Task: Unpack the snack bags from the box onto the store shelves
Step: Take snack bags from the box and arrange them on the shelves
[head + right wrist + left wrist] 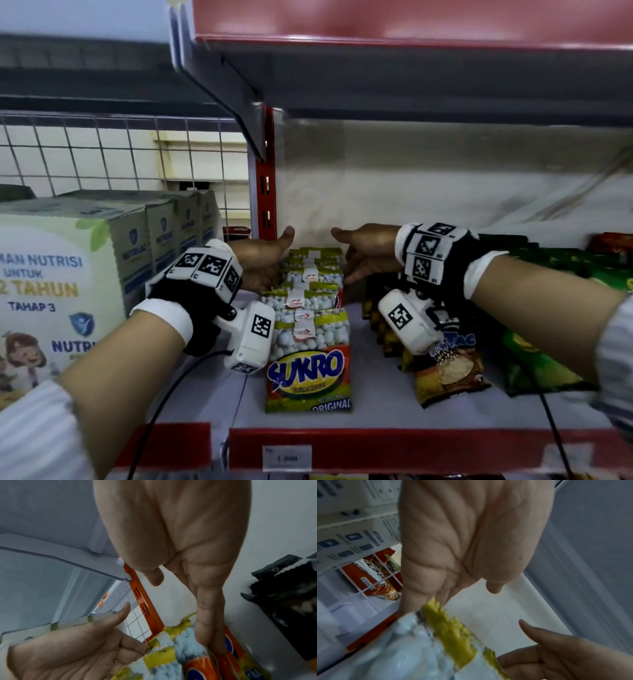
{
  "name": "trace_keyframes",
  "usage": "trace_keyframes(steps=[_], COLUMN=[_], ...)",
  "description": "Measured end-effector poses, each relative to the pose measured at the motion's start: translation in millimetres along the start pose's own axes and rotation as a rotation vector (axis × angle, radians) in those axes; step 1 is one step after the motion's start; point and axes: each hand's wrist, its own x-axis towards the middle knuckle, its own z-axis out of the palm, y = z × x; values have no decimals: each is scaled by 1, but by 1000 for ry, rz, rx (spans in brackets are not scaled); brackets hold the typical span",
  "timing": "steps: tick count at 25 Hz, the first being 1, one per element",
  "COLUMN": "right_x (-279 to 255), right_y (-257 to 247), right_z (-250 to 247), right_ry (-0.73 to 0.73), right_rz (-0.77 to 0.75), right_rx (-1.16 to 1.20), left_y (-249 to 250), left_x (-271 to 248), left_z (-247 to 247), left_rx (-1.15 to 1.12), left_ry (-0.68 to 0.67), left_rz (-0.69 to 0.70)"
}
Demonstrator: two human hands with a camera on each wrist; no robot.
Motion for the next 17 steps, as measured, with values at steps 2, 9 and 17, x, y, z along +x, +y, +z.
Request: trace_keyframes(steps=[2, 9, 17], right_x=[8, 44, 42], right_y=[-3, -4, -9], right_z=[-2, 3, 0], right_ry=[63, 62, 20], right_rz=[13, 21, 26], right_rx=[-43, -4, -49], left_y=[0, -2, 0], left_x=[2, 22, 13], left_z=[-2, -7, -11], left_rx=[0, -157, -73], left_ry=[-28, -26, -75], left_rz=[-33, 47, 10])
